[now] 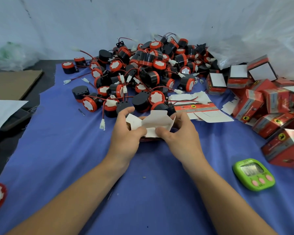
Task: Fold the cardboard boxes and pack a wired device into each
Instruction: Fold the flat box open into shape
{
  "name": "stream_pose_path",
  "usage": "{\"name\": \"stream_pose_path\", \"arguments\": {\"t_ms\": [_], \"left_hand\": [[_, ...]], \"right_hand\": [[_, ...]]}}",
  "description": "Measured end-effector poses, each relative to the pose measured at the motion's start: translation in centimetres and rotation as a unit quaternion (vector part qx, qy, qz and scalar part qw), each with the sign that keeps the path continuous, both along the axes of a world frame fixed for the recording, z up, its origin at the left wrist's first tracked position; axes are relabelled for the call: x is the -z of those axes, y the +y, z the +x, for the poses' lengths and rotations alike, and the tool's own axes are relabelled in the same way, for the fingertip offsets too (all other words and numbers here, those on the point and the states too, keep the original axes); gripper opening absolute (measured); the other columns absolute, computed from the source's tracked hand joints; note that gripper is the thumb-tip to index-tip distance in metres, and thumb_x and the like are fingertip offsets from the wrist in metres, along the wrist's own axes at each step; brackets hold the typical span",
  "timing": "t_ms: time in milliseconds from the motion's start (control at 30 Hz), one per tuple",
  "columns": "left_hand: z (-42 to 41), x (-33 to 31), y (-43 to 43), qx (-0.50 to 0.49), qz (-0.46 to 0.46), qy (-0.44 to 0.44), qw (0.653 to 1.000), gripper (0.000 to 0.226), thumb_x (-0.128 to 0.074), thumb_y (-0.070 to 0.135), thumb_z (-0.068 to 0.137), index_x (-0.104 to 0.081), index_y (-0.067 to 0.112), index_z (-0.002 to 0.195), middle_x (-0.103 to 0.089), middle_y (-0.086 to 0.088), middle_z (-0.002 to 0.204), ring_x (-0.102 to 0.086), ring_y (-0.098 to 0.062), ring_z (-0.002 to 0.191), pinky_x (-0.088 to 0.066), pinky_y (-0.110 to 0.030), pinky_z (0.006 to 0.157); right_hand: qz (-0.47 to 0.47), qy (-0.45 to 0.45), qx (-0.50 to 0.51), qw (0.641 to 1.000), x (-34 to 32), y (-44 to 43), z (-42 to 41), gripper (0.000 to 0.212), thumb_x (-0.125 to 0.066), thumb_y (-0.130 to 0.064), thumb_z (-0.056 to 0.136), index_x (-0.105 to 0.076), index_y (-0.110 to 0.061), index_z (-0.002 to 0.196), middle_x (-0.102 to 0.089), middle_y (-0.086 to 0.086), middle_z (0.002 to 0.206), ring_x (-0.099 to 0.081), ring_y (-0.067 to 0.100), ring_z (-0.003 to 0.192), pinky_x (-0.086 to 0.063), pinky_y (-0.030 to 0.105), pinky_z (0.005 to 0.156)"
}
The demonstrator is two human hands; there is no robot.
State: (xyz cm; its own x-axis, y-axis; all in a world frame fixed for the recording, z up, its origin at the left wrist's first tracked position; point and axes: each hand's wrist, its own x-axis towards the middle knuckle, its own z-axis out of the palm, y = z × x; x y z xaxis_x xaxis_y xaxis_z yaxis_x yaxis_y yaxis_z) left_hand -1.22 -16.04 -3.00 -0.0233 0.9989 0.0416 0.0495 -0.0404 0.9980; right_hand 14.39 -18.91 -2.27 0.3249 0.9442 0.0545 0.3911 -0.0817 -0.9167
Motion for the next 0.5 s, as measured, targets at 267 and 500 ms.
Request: {"name": "stream_pose_path", "arguments": {"t_ms": [267, 500], "left_hand": [[-0.3, -0.4, 0.0, 0.079, -0.003, 0.163, 0.984, 0.027, -0.051, 0.046, 0.08, -0.071, 0.044, 0.098, -0.074, 0.021, 0.093, -0.066, 0.002, 0.089, -0.054, -0.033, 0.078], [-0.7, -1.0, -0.6, 0.128, -0.016, -0.029, 0.991, 0.037, -0.043, 0.041, 0.084, -0.075, 0.043, 0.102, -0.078, 0.01, 0.105, -0.07, -0.004, 0.099, -0.052, -0.014, 0.078]], "right_hand": [[0.007, 0.032, -0.057, 0.998, 0.0, 0.0, 0.0, 0.021, -0.065, -0.04, 0.092, -0.062, -0.046, 0.112, -0.069, -0.03, 0.102, -0.061, -0.009, 0.094, -0.044, 0.02, 0.071], [0.043, 0.072, -0.08, 0.993, -0.5, -0.5, -0.1, 0.038, -0.061, -0.034, 0.08, -0.066, -0.043, 0.117, -0.072, -0.018, 0.103, -0.063, 0.011, 0.088, -0.049, 0.032, 0.073]]}}
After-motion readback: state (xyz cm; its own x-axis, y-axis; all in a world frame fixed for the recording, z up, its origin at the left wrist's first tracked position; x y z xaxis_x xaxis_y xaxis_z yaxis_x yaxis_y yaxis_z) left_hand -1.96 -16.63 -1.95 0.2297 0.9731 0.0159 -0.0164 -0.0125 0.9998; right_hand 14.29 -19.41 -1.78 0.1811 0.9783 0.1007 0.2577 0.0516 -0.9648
